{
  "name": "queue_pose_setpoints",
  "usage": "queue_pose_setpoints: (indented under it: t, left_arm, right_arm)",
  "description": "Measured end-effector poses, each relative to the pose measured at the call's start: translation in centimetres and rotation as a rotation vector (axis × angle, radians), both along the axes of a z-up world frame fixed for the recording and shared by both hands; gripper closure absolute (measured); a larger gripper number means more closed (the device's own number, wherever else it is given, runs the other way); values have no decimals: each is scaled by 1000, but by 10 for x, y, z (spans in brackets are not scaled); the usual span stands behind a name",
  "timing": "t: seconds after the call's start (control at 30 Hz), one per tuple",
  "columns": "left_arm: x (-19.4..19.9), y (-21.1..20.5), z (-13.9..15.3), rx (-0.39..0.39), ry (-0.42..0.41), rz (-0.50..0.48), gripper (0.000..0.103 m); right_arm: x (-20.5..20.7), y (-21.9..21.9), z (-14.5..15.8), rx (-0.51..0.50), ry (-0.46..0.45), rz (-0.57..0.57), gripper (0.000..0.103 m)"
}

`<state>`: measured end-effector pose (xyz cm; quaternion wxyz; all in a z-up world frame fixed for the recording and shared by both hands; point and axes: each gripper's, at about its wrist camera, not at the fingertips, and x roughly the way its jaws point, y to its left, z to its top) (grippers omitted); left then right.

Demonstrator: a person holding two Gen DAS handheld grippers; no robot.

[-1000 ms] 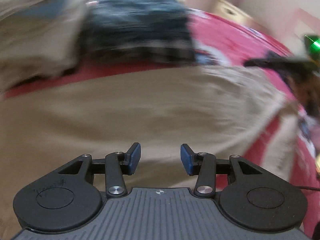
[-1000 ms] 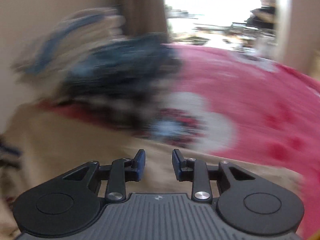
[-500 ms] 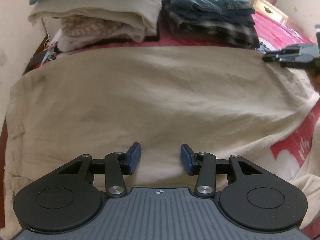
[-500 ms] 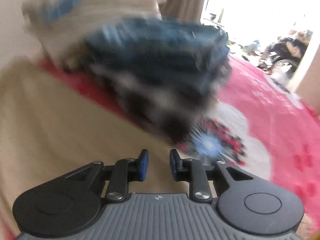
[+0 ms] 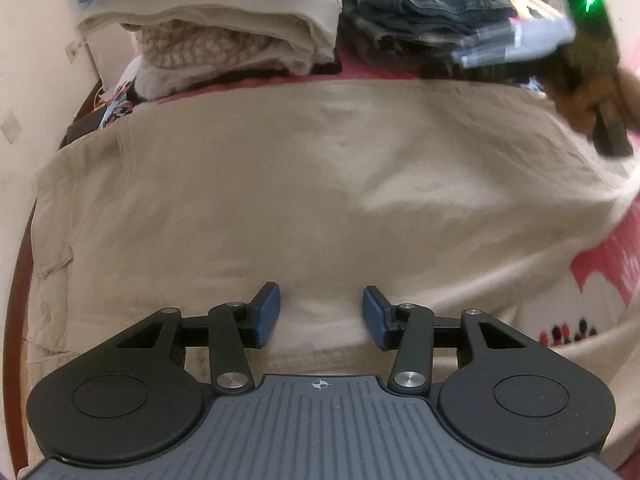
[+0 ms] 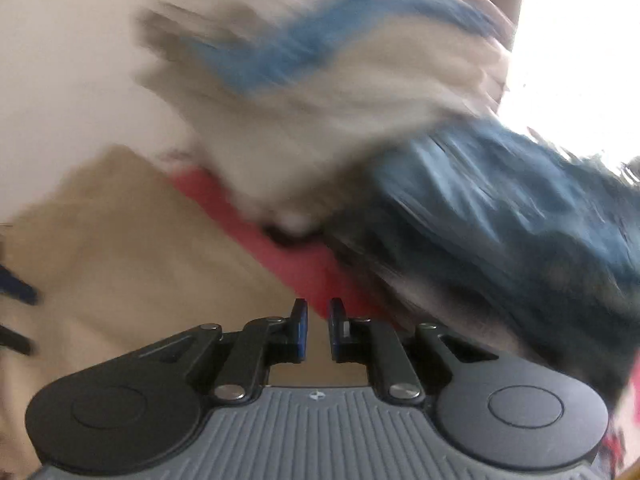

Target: Fold clothes

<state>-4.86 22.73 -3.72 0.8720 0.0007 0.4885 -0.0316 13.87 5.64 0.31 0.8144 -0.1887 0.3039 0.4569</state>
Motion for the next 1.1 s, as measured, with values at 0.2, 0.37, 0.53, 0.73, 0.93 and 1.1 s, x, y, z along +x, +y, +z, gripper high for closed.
queue_pose_setpoints:
  t: [0.2, 0.37, 0.53, 0.73, 0.93, 1.1]
  left_arm:
    - [1, 1, -1, -7, 4, 9, 57]
    - [7, 15, 23, -78, -58, 92, 57]
    - [51, 35, 37, -6, -188, 111, 57]
    - [99, 61, 9, 25, -205, 201, 57]
    - [100, 68, 1, 10, -220, 260, 56]
    - [93, 66, 18, -8, -246, 315, 56]
  right_arm:
    - [1, 59, -35, -55, 17, 44, 96]
    - [16, 56, -22, 47, 41, -29, 92]
    - [4, 77, -34, -2, 59, 29, 92]
    - [13, 49, -25, 20, 89, -64, 92]
    - [4, -63, 16, 38, 182, -253, 92]
    - [13, -177, 26, 37, 203, -562, 89]
